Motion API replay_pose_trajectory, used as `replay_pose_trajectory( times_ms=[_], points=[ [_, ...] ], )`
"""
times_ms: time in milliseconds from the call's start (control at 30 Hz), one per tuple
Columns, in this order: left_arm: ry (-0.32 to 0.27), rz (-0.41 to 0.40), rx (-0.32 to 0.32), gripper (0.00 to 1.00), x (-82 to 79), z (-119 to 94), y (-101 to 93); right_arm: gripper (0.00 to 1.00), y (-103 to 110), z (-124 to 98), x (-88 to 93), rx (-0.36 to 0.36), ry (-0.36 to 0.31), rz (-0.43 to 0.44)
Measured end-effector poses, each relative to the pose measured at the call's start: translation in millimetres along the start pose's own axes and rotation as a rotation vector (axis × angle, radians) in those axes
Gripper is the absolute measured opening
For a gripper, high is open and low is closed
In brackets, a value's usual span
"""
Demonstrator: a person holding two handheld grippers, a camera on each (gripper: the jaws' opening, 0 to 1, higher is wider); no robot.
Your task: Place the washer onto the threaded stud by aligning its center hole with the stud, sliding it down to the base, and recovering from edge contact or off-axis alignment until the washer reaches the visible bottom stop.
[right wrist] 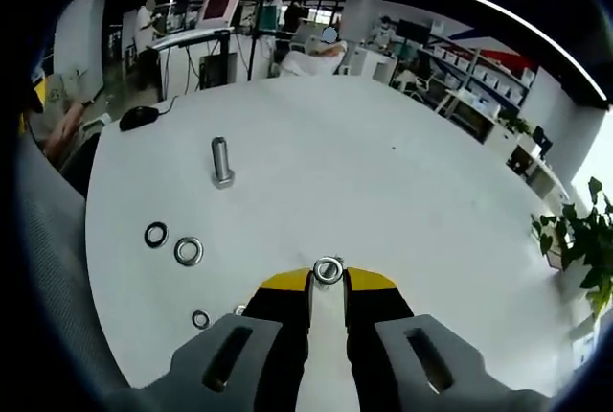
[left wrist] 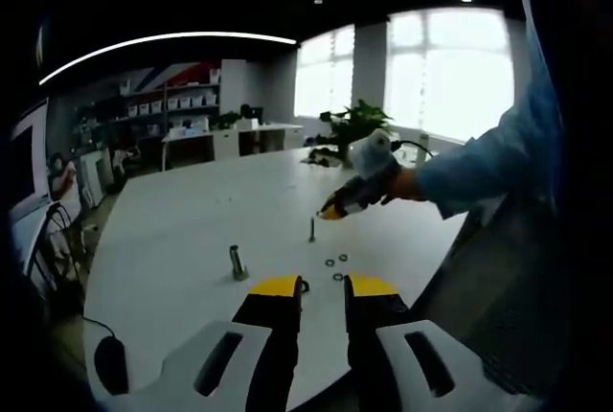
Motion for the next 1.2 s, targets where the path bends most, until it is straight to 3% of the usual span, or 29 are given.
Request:
replay_pose_trajectory(
  times_ms=[267,900,1200],
  points=[
    [0.000,-0.001,-0.001,0.16,0.0,0,-0.1,0.14,-4,12,-5.4,0.005,0.013,0.008],
    [0.007,-0.005,-0.002,0.16,-0.3,0,0.1,0.15,-6,27,1.4,-0.031,0.113,0.037],
    [0.006,-0.004,0.000,0.16,-0.6,0,-0.1,0.19,-3,12,5.9,-0.027,0.111,0.021]
  ],
)
Point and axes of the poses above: the point that each gripper's makers call its tool centre point, and the gripper's own axes: z roughly forward along the fingers, y roughly to its left, x roughly out of its underside, the point moved 9 cm from there along -z, roughly backward along the fingers, and after that the axes turned 9 degrees about z, right-handed, at the moved point
